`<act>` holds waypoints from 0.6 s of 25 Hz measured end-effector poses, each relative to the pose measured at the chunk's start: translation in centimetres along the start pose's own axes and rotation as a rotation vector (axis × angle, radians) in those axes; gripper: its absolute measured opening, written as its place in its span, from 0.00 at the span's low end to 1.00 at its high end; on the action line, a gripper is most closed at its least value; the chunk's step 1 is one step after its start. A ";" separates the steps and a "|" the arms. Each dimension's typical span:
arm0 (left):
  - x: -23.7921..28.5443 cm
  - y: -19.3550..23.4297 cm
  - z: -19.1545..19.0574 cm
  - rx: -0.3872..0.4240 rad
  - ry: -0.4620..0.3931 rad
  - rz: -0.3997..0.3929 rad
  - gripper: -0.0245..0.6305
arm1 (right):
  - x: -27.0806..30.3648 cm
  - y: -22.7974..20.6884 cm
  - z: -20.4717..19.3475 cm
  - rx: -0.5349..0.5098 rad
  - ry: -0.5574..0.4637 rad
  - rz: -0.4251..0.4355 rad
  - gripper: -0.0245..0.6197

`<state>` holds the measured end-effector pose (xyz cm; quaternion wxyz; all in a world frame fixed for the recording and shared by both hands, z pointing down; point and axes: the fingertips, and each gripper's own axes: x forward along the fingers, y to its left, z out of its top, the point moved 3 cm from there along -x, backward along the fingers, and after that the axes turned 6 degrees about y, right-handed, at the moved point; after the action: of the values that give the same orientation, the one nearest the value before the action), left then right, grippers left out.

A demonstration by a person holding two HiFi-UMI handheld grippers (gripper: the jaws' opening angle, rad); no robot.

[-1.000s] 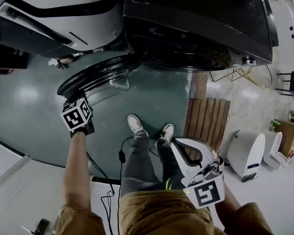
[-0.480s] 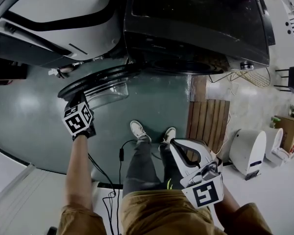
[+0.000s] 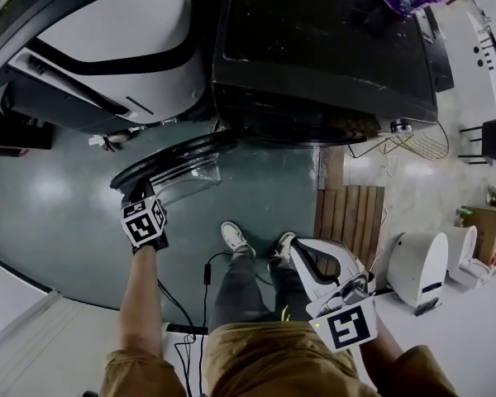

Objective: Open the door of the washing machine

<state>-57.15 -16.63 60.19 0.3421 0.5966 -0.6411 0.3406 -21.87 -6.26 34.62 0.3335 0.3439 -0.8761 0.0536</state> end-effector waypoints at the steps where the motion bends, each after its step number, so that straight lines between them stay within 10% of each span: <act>1: -0.4 -0.2 0.1 0.002 -0.008 -0.003 0.16 | -0.4 -0.3 0.2 -0.003 -0.006 -0.007 0.04; 15: -11.3 -8.7 4.9 0.041 -0.166 -0.166 0.13 | -7.7 -4.9 1.9 0.027 -0.109 -0.109 0.04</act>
<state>-47.98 -15.22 48.25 0.3024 0.6806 -0.6086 0.2738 -15.63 -6.21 27.68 0.2831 0.3980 -0.8722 0.0283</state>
